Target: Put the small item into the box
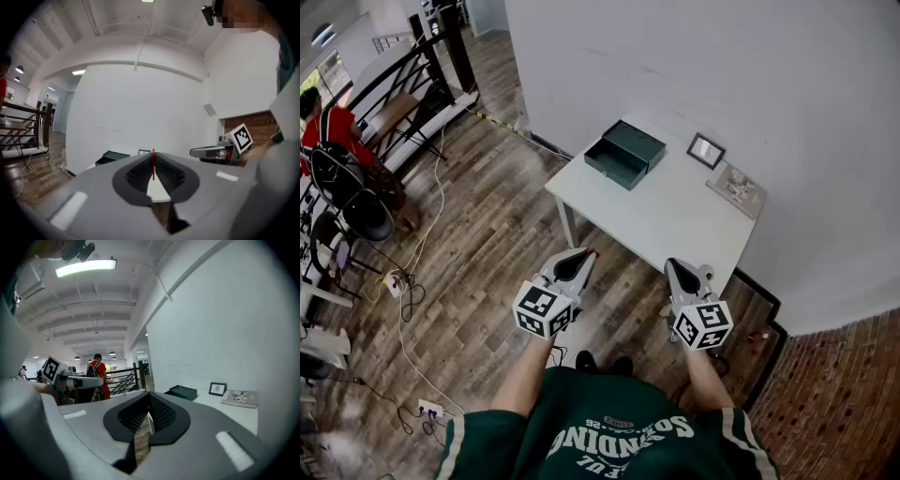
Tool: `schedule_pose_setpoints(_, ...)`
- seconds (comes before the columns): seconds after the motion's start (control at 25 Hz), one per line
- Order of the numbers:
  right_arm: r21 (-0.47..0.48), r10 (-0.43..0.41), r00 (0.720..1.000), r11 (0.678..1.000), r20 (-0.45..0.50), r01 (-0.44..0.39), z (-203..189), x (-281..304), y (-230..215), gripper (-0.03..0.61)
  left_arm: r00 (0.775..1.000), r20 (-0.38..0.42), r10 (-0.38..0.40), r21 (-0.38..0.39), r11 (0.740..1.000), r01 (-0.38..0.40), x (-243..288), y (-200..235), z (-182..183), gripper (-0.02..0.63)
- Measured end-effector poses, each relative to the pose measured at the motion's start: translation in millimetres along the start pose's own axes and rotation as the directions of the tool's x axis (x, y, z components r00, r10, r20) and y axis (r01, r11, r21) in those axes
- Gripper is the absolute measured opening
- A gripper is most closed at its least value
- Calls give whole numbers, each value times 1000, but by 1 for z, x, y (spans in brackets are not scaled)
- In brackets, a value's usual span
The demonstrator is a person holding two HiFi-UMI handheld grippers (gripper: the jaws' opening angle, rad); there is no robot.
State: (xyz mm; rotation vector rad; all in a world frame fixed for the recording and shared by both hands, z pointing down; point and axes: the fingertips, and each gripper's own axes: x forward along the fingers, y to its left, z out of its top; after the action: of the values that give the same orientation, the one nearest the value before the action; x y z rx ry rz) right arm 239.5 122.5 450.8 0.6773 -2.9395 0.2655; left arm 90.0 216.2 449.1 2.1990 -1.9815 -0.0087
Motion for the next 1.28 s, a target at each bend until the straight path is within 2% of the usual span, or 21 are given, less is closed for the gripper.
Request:
schedule_pose_setpoints(0.44,-20,-7,1000,1000,9,7,2,8,3,2,1000,-7,-15,-14,1000,15,9,8,-5,64)
schedule_pose_setpoints(0.84,23,-46,999,999,12,46,-3,19,2,2,999,-12,-30,-20,999,30,8,26,-9,64)
schedule_pose_setpoints(1.28,29,-69,998,997,6,69,-6,35,27,2,999,-16,-47,-16,999,47,-10,51,-10,64)
